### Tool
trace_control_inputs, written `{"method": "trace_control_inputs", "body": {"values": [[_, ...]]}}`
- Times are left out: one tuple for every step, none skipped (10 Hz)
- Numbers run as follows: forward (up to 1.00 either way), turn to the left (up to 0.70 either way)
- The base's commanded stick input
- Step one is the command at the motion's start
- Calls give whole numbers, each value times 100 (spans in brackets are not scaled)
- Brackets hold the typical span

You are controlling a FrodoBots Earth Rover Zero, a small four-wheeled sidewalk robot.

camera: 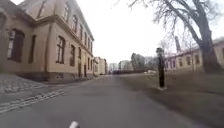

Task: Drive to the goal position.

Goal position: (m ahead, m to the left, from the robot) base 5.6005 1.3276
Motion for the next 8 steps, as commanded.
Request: {"method": "trace_control_inputs", "body": {"values": [[100,1],[100,1],[100,1],[100,1],[100,1],[100,1],[100,1],[100,1]]}}
